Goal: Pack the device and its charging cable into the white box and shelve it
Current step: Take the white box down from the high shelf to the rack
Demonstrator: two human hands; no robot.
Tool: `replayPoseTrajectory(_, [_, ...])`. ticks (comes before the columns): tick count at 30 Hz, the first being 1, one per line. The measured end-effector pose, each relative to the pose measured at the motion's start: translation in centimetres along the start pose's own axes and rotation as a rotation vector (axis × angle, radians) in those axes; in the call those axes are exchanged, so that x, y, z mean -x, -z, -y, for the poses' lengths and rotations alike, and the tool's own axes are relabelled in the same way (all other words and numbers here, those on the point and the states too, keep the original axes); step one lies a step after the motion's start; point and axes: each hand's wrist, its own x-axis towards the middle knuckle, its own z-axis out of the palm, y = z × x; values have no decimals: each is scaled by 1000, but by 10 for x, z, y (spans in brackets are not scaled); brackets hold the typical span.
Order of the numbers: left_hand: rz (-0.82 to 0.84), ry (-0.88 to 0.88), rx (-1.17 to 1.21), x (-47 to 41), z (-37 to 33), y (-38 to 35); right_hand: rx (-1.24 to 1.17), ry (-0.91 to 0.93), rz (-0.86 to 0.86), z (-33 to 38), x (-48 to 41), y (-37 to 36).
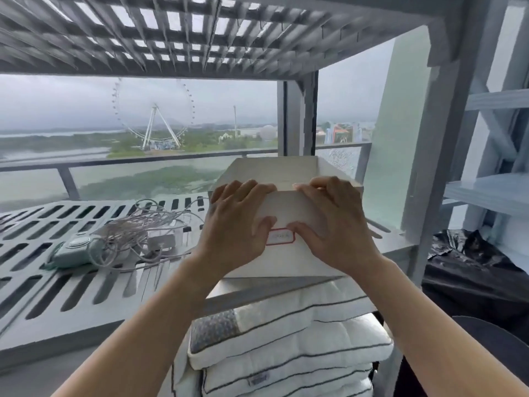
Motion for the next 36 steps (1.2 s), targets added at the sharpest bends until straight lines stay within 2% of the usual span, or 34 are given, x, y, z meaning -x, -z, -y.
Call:
replayPoseTrajectory(5, [-151, -17, -182, -4, -8, -39, 50, 107, -51, -30, 0, -20])
replayPoseTrajectory(12, [-242, -2, -308, -18, -11, -82, 46, 70, -66, -61, 2, -53])
replayPoseTrajectory(17, [-201, 34, -366, -26, -9, -103, -8, 76, -95, -80, -3, -70])
replayPoseTrajectory(23, [-118, 59, -435, -41, -13, -117, -45, -54, -199, -91, -21, -81])
replayPoseTrajectory(27, [-70, 36, -443, -43, -10, -122, -42, -66, -284, -95, -28, -91])
replayPoseTrajectory(36, [4, 150, -478, -44, -6, -139, -154, -37, -199, -105, -26, -103])
